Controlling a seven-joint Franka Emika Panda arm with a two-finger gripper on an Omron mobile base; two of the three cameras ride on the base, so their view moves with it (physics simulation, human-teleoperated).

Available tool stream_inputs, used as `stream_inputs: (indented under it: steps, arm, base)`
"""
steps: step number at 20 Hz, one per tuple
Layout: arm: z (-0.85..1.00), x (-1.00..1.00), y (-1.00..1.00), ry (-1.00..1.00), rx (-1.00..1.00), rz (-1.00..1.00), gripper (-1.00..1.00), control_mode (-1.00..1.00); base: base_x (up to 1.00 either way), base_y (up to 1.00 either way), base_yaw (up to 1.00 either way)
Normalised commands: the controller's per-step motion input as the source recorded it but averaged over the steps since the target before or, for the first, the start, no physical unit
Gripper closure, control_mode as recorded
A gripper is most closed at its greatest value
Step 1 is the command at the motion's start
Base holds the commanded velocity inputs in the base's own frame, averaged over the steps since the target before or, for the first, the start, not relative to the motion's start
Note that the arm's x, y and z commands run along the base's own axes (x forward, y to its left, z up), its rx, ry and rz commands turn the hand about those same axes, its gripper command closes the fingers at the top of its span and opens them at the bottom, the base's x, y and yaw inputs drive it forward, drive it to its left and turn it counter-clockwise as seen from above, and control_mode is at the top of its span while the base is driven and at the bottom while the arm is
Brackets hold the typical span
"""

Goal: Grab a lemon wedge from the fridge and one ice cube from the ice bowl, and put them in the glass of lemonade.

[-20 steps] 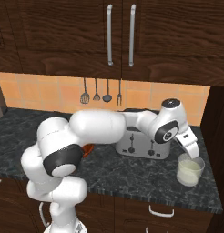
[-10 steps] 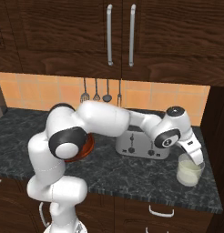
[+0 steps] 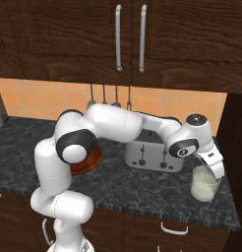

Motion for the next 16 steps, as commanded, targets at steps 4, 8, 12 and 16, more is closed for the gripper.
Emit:
stream_inputs:
  steps: [4,8,12,16]
  arm:
    - [0.0,0.0,0.0,0.0,0.0,0.0,-1.0,-1.0]
    - [0.0,0.0,-0.01,0.02,0.0,0.0,-1.0,-1.0]
    - [0.0,0.0,0.0,0.0,0.0,0.0,-1.0,-1.0]
    - [0.0,-0.22,0.01,-0.04,0.0,0.0,-1.0,-1.0]
  base:
    - [0.0,0.0,0.0]
    - [0.0,0.0,0.0]
    - [0.0,0.0,0.0]
    - [0.0,0.0,0.0]
